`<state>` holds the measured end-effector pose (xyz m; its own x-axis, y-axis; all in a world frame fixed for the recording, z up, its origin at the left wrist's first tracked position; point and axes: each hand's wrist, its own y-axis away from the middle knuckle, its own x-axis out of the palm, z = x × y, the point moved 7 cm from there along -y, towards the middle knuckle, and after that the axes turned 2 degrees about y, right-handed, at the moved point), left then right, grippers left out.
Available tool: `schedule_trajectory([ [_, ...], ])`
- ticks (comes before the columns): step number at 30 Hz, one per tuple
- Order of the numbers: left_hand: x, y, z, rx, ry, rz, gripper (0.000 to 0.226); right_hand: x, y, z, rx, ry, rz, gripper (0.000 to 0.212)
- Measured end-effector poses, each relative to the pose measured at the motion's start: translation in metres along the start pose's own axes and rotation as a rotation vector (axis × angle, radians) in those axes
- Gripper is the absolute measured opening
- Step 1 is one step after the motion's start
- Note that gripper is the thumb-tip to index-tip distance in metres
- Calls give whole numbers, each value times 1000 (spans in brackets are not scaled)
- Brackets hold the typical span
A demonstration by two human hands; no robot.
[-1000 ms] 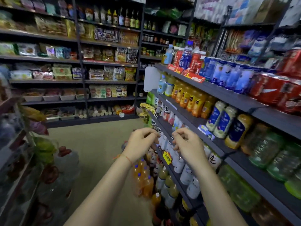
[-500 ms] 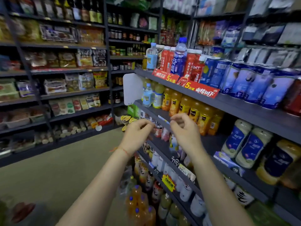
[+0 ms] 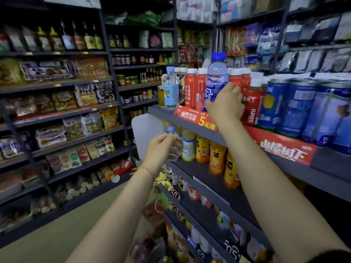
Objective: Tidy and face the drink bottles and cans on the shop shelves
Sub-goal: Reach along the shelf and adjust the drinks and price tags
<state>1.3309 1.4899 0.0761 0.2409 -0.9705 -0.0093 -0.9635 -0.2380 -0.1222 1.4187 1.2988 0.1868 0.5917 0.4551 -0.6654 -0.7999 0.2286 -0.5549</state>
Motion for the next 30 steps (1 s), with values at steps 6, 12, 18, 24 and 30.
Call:
schedule_trajectory([
  [6,-5,-46,12,5,22,61,24,23,-34,0,92,4,-108,90],
  [12,-26,-60,14,46,78,141,23,26,-32,8,59,-38,-170,88],
  [18,-58,-63,19,56,109,200,25,20,1,24,2,-208,-369,83],
  [24,-84,-59,39,30,208,242,26,-27,91,85,-271,-406,-538,84],
  [30,-69,-13,136,-373,466,390,31,53,223,61,61,-759,116,70],
])
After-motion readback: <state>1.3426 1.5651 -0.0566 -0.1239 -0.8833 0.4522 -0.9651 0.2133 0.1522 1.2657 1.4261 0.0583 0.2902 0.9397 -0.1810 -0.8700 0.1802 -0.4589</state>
